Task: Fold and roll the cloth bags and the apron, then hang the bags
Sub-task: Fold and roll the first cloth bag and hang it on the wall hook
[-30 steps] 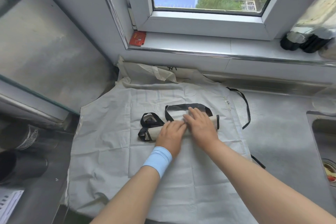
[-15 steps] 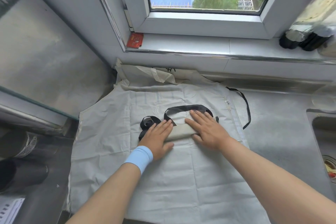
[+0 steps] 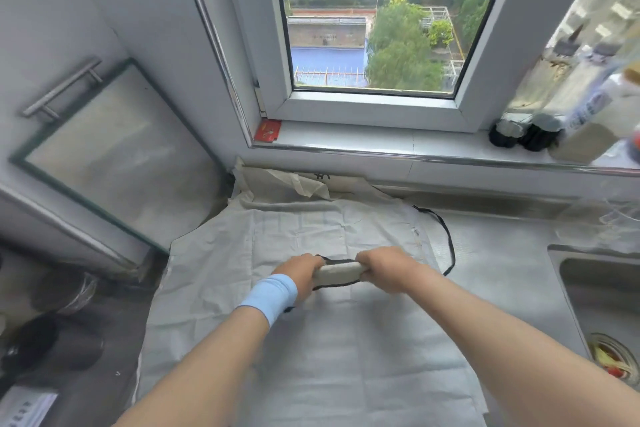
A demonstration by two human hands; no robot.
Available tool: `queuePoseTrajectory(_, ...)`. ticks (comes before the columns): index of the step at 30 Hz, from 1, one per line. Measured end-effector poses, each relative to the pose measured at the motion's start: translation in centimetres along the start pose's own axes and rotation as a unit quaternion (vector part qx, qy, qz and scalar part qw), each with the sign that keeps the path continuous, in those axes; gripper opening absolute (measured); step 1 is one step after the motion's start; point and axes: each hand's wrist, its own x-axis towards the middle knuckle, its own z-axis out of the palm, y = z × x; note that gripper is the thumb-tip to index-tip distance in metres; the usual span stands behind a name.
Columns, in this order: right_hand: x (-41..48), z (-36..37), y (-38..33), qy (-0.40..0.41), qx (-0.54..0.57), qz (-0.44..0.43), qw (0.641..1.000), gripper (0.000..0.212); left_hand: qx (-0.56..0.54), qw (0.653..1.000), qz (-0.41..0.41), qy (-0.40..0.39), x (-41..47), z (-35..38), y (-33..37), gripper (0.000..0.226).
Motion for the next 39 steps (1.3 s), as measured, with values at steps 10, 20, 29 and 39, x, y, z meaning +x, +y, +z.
queuePoseTrajectory(10,-4.7,-9.6,-1.7,0.177,-0.128,-0.048,0.975,0.039,-0.271,0.962,-0.037,0.011,-6.4,-6.1,4.4,0.015)
queuePoseTrajectory(20,-7.9,-5.4,-7.0,0.403,-0.213,-0.128,0.881,0.067,-0.631,0.774,0.004,-0.054,-12.9,-7.1,4.7,0.02)
queuePoseTrajectory(29,-8.7,-8.9,-9.2,0.468,-0.132,-0.158,0.86,0.03,-0.616,0.784,0.05,-0.06,-14.7,-7.6,4.1,0.025)
queuePoseTrajectory(39,-6.8,-13.9,-15.2,0.283,0.136,0.005,0.949,0.026,-0.521,0.837,0.006,0.169,-15.6,-9.9,-0.4,0.081)
